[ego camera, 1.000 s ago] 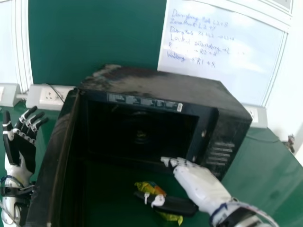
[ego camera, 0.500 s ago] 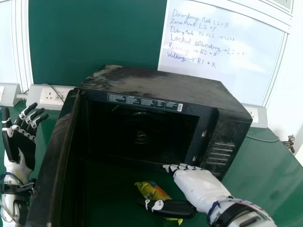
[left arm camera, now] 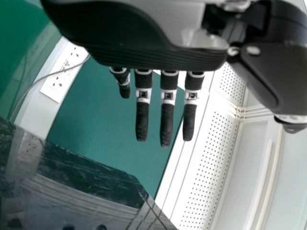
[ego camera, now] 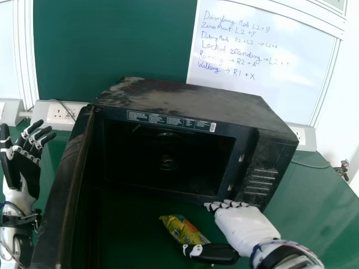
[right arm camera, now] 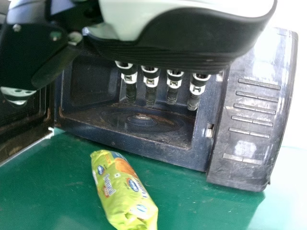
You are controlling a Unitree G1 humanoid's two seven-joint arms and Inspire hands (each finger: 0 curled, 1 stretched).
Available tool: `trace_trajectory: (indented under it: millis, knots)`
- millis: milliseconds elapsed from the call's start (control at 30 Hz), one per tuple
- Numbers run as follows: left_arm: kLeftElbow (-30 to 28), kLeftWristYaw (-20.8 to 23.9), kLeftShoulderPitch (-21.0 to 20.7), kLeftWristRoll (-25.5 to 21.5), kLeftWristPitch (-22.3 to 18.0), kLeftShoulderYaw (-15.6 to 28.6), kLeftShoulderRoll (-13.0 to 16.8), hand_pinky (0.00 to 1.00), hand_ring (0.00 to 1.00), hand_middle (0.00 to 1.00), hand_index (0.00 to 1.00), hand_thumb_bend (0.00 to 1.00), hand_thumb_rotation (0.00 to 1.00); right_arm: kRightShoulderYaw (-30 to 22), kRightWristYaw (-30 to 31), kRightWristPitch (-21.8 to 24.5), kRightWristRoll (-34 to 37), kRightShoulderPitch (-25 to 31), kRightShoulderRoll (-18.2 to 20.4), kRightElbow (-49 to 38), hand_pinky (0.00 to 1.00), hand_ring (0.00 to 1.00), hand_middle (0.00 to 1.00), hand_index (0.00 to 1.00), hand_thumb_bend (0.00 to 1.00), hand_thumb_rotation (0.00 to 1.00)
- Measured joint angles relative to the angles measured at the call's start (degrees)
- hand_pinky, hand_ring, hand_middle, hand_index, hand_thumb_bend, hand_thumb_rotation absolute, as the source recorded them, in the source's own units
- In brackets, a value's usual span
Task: Put biscuit inside oven
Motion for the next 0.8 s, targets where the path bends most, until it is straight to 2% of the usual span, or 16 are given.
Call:
trace_trajectory:
  millis: [167,500,600,800]
  knots:
    - [-0.55,0.00,0.00,-0.05,0.31,0.00,0.00,0.68,0.66,0.67,0.70,0.65,0.60,3.76,0.01,-0.03,-4.81,0.19,-0.05,0.00,0.98,1.00,1.00,1.00,1.00,0.41]
    - [-1.29,0.50,0.00,0.32,0.96,-0.03,-0.02,0.68,0.67,0.67,0.72,0.66,0.60,9.85,0.01,1.09,-9.16,0.67,-0.80,0.00,0.99,0.99,1.00,1.00,1.00,0.46]
    - [-1.50,0.53,0.01,0.31,1.22,-0.07,-0.02,0.68,0.67,0.68,0.72,0.68,0.59,11.71,0.01,1.03,-10.91,0.78,-1.29,0.00,0.96,0.98,0.99,1.00,1.00,0.48]
    - [-1.80,0.53,0.02,0.40,1.34,-0.20,-0.03,0.68,0.67,0.68,0.72,0.65,0.61,14.08,0.01,1.14,-12.77,1.87,-1.65,0.00,0.96,0.98,0.99,1.00,1.00,0.46]
